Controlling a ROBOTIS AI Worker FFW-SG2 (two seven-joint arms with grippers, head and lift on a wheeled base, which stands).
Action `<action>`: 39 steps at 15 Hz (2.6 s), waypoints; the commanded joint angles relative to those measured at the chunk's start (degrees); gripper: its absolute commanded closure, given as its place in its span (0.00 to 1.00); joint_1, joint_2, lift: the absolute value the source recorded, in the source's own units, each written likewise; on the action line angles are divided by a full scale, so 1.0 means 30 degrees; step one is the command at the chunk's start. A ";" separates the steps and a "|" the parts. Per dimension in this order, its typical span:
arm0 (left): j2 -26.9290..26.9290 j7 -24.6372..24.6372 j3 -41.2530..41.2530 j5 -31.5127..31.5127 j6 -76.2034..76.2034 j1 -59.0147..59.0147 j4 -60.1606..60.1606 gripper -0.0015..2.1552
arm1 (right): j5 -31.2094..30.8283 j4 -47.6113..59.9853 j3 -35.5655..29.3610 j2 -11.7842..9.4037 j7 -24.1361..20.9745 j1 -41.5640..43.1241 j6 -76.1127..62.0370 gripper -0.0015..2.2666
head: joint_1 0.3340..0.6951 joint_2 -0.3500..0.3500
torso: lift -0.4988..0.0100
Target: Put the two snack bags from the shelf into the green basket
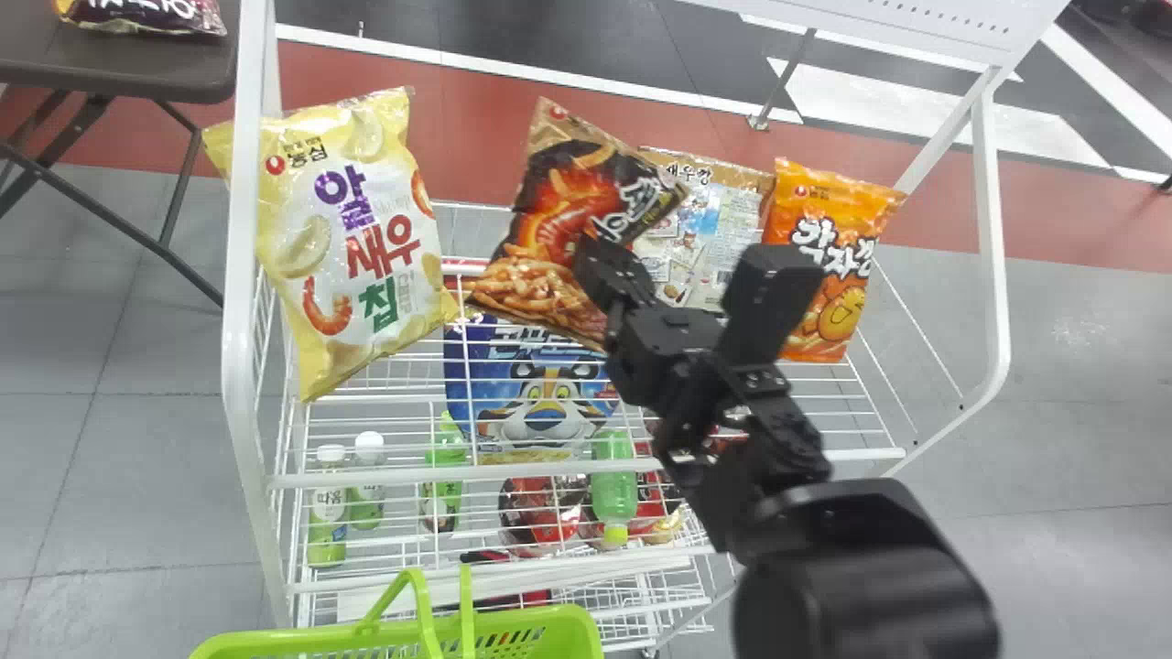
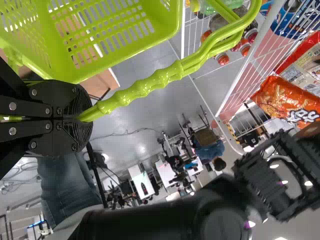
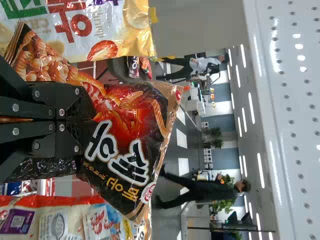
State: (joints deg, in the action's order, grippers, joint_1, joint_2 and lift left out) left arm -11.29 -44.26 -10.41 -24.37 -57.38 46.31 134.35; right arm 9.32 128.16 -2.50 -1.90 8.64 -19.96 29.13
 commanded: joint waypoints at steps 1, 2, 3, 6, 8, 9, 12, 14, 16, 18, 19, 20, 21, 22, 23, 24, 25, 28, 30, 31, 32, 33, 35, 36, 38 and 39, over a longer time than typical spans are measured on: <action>0.0014 -0.0012 -0.0017 0.0037 -0.0021 0.0002 0.0011 0.84 | 0.1084 0.3247 -0.1040 -0.0303 0.0020 -0.1754 0.3286 0.94 | 1.00 0.00 | 0.96; 0.0014 -0.0012 -0.0017 0.0037 0.0038 0.0002 0.0011 0.84 | 0.1495 0.4390 -0.1480 -0.0420 0.0050 -0.2340 0.5161 0.94 | 1.00 0.00 | 0.96; 0.0014 -0.0012 -0.0017 0.0037 -0.0021 -0.0027 0.0011 0.84 | 0.1700 0.5269 -0.1773 -0.0420 0.0079 -0.2867 0.6333 0.94 | 1.00 0.00 | 0.96; 0.0043 0.0017 -0.0046 0.0037 -0.0021 -0.0057 -0.0048 0.84 | 0.2491 0.8052 -0.2915 -0.0420 0.0401 -0.4361 1.0962 0.94 | 1.00 0.00 | 0.96; 0.0043 -0.0012 -0.0017 0.0037 -0.0021 -0.0086 -0.0018 0.84 | 0.2813 0.9341 -0.3560 -0.0420 0.0518 -0.4977 1.4126 0.94 | 1.00 0.00 | 0.96; 0.0043 -0.0012 -0.0017 0.0037 -0.0021 -0.0086 0.0011 0.84 | 0.3135 0.9781 -0.3911 -0.0420 0.0665 -0.5152 1.5591 0.94 | 1.00 0.00 | 0.96; 0.0043 0.0047 -0.0017 0.0037 -0.0021 -0.0115 0.0011 0.84 | 0.3165 1.1304 -0.4644 -0.0420 0.1632 -0.5709 1.9927 0.94 | 1.00 0.00 | 0.96; 0.0043 0.0076 -0.0017 0.0037 -0.0021 -0.0144 0.0040 0.84 | 0.3194 1.2095 -0.5200 -0.0537 0.2306 -0.5709 2.0318 0.94 | 1.00 0.00 | 0.96; 0.0072 0.0047 -0.0046 0.0037 -0.0021 -0.0144 0.0070 0.84 | 0.3194 1.2476 -0.5259 -0.0860 0.2306 -0.5709 2.0318 0.94 | 1.00 0.00 | 0.96; 0.0102 0.0047 -0.0046 0.0037 -0.0021 -0.0144 0.0128 0.84 | 0.3018 1.2242 -0.4732 -0.0889 0.2276 -0.5650 2.0318 0.94 | 1.00 0.00 | 0.96; 0.0102 0.0047 -0.0076 0.0037 -0.0021 -0.0115 0.0128 0.84 | 0.2872 1.1773 -0.4204 -0.1094 0.2042 -0.5709 2.0318 0.94 | 1.00 0.00 | 0.96; 0.0102 0.0047 -0.0076 0.0037 -0.0021 -0.0115 0.0128 0.84 | 0.2725 1.1275 -0.3736 -0.1211 0.1895 -0.5885 2.0318 0.94 | 1.00 0.00 | 0.96; 0.0102 0.0047 -0.0076 0.0037 -0.0021 -0.0086 0.0157 0.84 | 0.2696 1.0747 -0.3384 -0.1241 0.1866 -0.6119 2.0318 0.94 | 1.00 0.00 | 0.96; 0.0102 0.0047 -0.0105 0.0037 -0.0021 -0.0057 0.0216 0.84 | 0.2461 1.0249 -0.2798 -0.1299 0.1837 -0.6295 2.0318 0.94 | 1.00 0.00 | 0.96; 0.0102 0.0047 -0.0105 0.0037 -0.0021 -0.0057 0.0216 0.84 | 0.2227 0.9927 -0.2212 -0.1328 0.1837 -0.6500 2.0318 0.94 | 1.00 0.00 | 0.96; 0.0102 0.0047 -0.0134 0.0037 -0.0021 -0.0057 0.0216 0.84 | 0.2198 0.9781 -0.1714 -0.1416 0.1837 -0.6617 2.0318 0.94 | 1.00 0.00 | 0.96; 0.0102 0.0047 -0.0193 0.0066 -0.0021 -0.0057 0.0216 0.84 | 0.2139 0.9575 -0.1099 -0.1446 0.1808 -0.6734 2.0318 0.94 | 1.00 0.00 | 0.96; 0.0102 0.0047 -0.0281 0.0125 0.0096 0.0031 0.0216 0.84 | 0.1290 0.8697 0.2124 -0.2032 0.0225 -0.6676 2.0318 0.94 | 1.00 0.00 | 0.96; 0.0102 -0.0012 -0.0281 0.0125 0.0272 0.0207 0.0333 0.84 | -0.0029 0.7788 0.4643 -0.2266 -0.0243 -0.6383 2.0318 0.94 | 1.00 0.00 | 0.96; 0.0102 -0.0071 -0.0281 0.0125 0.0331 0.0266 0.0363 0.84 | -0.0644 0.7261 0.5698 -0.2383 -0.0536 -0.6178 2.0318 0.94 | 1.00 0.00 | 0.96; 0.0102 -0.0100 -0.0281 0.0154 0.0389 0.0383 0.0392 0.84 | -0.0703 0.6704 0.6225 -0.2471 -0.0800 -0.5914 2.0318 0.94 | 1.00 0.00 | 0.96; 0.0072 -0.0159 -0.0251 0.0183 0.0389 0.0442 0.0421 0.84 | -0.0732 0.6265 0.6460 -0.2471 -0.1005 -0.5738 2.0318 0.94 | 1.00 0.00 | 0.96; 0.0043 -0.0276 -0.0222 0.0183 0.0507 0.0529 0.0480 0.84 | -0.0820 0.5210 0.6636 -0.2530 -0.1151 -0.5504 2.0318 0.93 | 1.00 0.00 | 0.96; -0.0045 -0.0276 -0.0222 0.0183 0.0624 0.0588 0.0568 0.84 | -0.0820 0.4771 0.6606 -0.2559 -0.1122 -0.5387 2.0318 0.82 | 1.00 0.00 | 0.96; -0.0103 -0.0305 -0.0163 0.0183 0.0682 0.0647 0.0568 0.84 | -0.1025 0.4976 0.6518 -0.2617 -0.1151 -0.5445 2.0318 0.06 | 1.00 0.00 | 0.96; -0.0103 -0.0305 -0.0163 0.0183 0.0682 0.0647 0.0597 0.84 | -0.1376 0.5298 0.6460 -0.2617 -0.1151 -0.5563 2.0318 0.00 | 1.00 0.00 | 0.96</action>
State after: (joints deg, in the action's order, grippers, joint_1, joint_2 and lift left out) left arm -11.55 -45.50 -10.93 -23.81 -55.39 48.21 136.09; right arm 6.34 143.00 17.12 -9.69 5.24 -36.27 89.78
